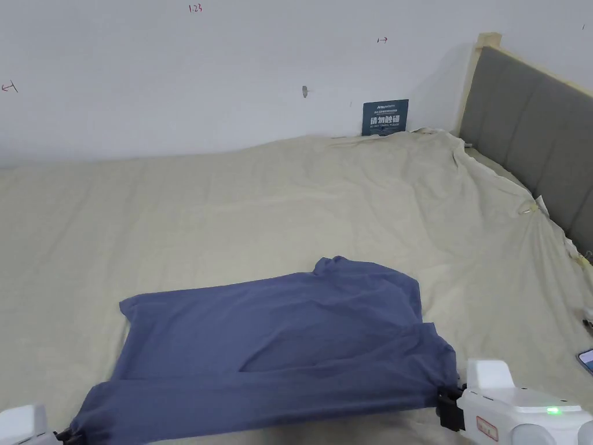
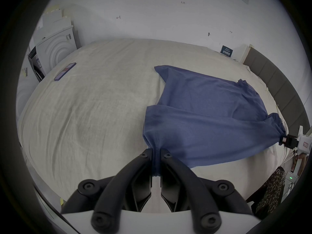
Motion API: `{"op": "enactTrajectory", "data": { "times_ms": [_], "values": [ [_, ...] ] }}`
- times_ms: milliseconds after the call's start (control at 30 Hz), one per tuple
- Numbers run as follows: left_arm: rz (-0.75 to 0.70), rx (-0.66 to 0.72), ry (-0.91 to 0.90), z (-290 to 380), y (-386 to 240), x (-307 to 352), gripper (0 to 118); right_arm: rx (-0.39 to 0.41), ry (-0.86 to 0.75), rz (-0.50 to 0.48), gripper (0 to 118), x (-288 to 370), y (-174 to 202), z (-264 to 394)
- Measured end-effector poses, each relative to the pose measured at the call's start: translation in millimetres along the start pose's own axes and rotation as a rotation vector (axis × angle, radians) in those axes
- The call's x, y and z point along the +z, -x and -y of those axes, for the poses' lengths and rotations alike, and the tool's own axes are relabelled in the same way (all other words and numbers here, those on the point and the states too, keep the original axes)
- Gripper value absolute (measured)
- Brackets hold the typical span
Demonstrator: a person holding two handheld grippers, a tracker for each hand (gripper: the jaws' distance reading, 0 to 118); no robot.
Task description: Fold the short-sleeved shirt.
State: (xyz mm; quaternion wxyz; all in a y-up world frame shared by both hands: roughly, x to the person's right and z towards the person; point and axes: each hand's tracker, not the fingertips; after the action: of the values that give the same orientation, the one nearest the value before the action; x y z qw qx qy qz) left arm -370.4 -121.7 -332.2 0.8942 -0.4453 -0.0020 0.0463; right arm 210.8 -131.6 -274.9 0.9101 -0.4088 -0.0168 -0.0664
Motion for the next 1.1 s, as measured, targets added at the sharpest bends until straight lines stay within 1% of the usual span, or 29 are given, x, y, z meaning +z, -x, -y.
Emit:
{"op": "enactTrajectory", "data": {
  "times_ms": [100,300,400,533,633,767,833,867,900,933,967,1000,1033,1067,1100],
  "values": [
    [0.008,-0.012,0.001,13.7,-4.3,17.9,6,-0.032,0.013,-0.043,12,14.9,-9.3,7.6],
    [0.006,-0.03,0.024,54.8,-1.8,34.8,6,-0.057,0.054,-0.05,11,40.5,-14.5,38.5],
    [0.003,-0.015,0.05,74.6,0.9,37.6,6,-0.067,0.093,-0.037,11,41.0,-14.7,53.3],
    [-0.003,0.014,0.089,94.3,5.0,26.4,6,-0.101,0.138,-0.021,11,27.3,-15.9,66.8],
    [-0.017,0.032,0.111,100.4,4.2,12.1,6,-0.081,0.185,0.016,11,13.1,-12.2,71.7],
    [-0.036,0.056,0.125,101.3,0.3,4.6,6,-0.104,0.201,0.028,11,6.0,-10.4,76.5],
    [-0.039,0.062,0.123,100.8,-0.7,8.0,9,-0.108,0.197,0.03,13,9.2,-9.4,76.7],
    [-0.037,0.062,0.121,100.0,-0.9,10.2,19,-0.106,0.195,0.03,20,11.3,-8.9,76.1],
    [-0.033,0.066,0.122,98.9,-0.8,12.3,29,-0.1,0.199,0.032,32,13.4,-7.7,73.9],
    [-0.036,0.073,0.127,97.4,-0.8,14.3,44,-0.092,0.204,0.039,49,17.2,-5.9,71.0],
    [-0.036,0.084,0.127,96.7,-0.5,16.8,69,-0.088,0.195,0.044,78,21.8,-4.8,68.4],
    [-0.033,0.104,0.116,95.2,0.4,19.8,85,-0.087,0.18,0.047,96,28.7,-3.1,63.6],
    [-0.036,0.129,0.087,92.5,0.8,25.6,100,-0.087,0.156,0.044,104,35.3,-1.8,59.1],
    [-0.042,0.148,0.054,88.9,0.9,33.1,108,-0.085,0.107,0.03,104,45.0,-0.1,51.5],
    [-0.043,0.154,0.02,84.9,1.0,40.5,108,-0.088,0.071,0.019,104,53.5,1.5,45.3]
  ]
}}
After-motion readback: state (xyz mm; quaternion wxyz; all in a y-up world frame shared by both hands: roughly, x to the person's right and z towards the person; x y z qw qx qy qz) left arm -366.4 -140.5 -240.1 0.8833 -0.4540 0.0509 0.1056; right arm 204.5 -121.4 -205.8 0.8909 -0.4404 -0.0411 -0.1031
